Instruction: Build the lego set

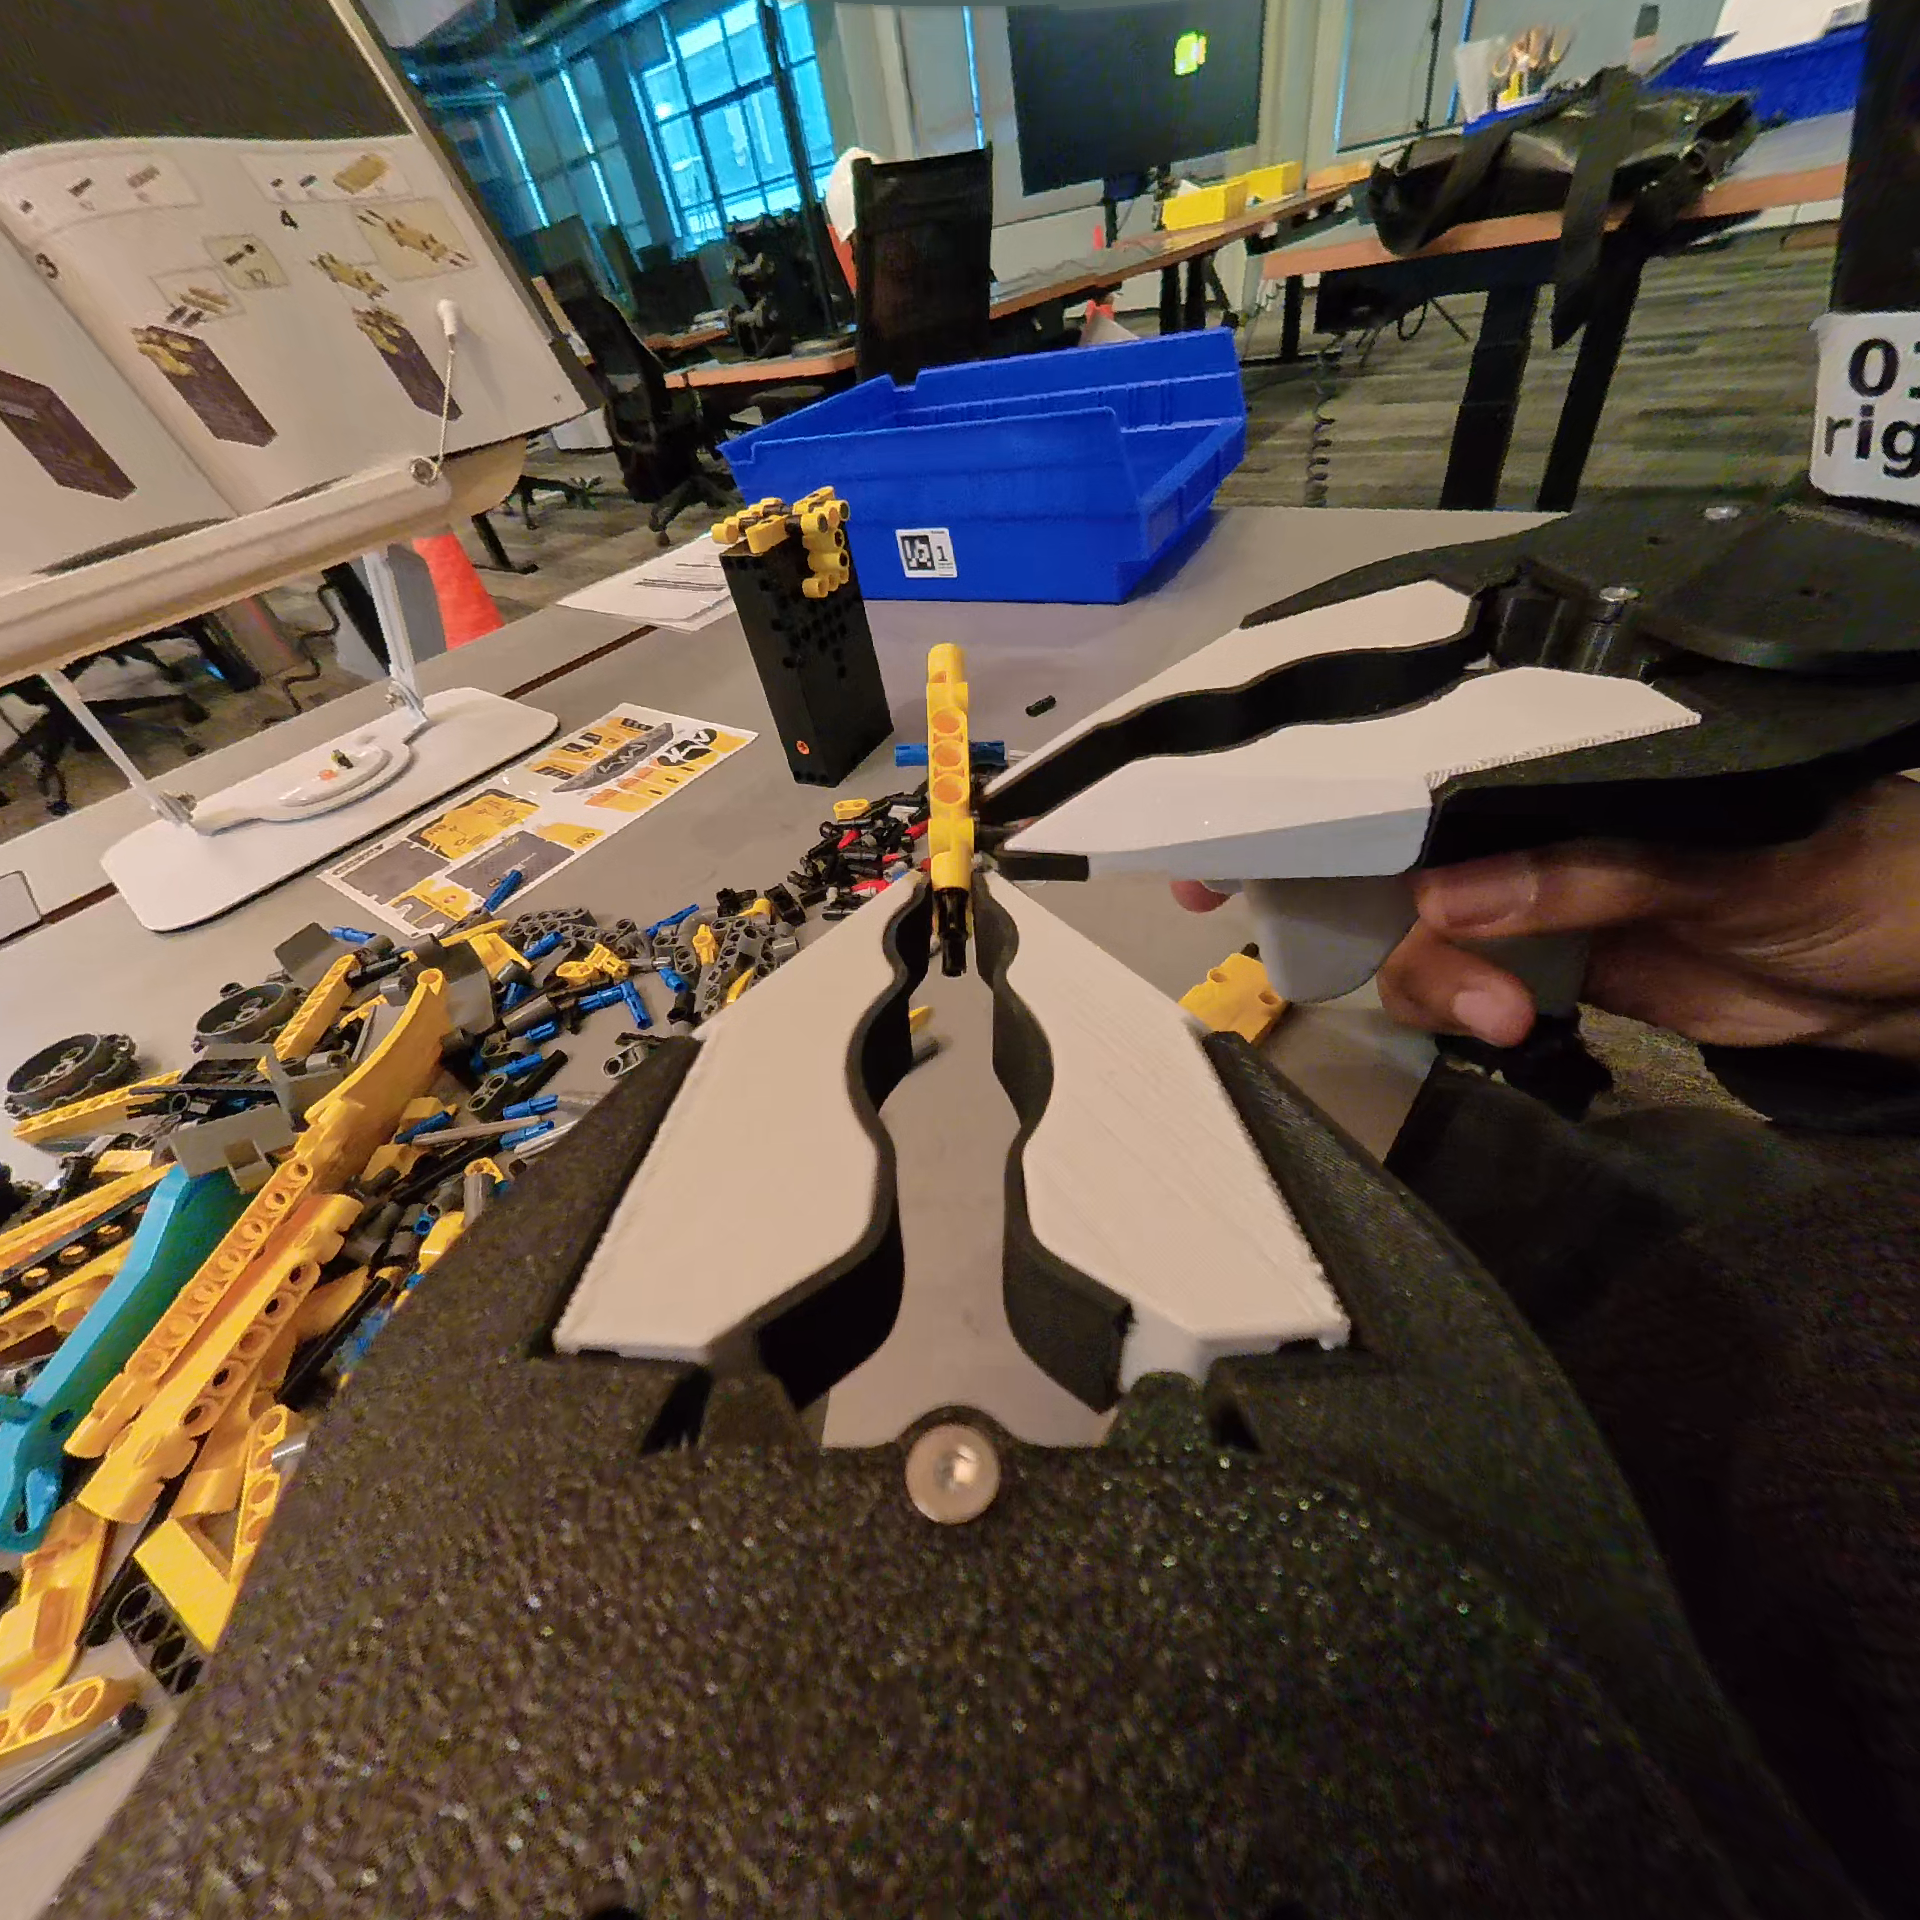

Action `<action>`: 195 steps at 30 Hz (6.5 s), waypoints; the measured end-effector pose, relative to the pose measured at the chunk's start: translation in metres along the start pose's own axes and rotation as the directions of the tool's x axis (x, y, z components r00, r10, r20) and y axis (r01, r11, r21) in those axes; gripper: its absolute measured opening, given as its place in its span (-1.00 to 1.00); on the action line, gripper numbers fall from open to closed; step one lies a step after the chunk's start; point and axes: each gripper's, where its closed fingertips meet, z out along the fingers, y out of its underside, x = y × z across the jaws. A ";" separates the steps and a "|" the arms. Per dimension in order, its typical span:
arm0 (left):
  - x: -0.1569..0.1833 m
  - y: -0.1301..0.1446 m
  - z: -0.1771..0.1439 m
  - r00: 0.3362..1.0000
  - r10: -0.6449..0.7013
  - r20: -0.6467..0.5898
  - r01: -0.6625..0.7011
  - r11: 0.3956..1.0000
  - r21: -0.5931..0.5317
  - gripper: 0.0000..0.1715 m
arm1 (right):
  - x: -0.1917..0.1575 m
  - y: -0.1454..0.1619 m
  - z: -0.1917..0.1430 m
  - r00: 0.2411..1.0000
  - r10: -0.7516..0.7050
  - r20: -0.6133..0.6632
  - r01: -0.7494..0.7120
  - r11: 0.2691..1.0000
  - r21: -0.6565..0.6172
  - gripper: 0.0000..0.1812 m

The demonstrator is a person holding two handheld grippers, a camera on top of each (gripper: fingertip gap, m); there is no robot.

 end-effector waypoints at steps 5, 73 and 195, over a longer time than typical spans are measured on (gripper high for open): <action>0.001 0.000 0.000 1.000 0.003 -0.002 -0.003 1.000 0.000 -0.92 | 0.001 0.000 0.000 1.000 0.011 -0.005 -0.011 1.000 0.000 -0.86; 0.040 0.136 -0.205 0.912 -0.409 -0.016 0.241 0.568 -0.787 -0.64 | -0.074 0.022 -0.030 0.946 0.071 0.315 0.002 0.975 -0.224 -0.60; 0.048 -0.009 -0.080 0.388 -0.714 -0.583 0.660 0.657 -0.365 -0.95 | -0.082 -0.004 -0.027 0.696 0.438 0.569 -0.377 0.897 -0.230 -0.94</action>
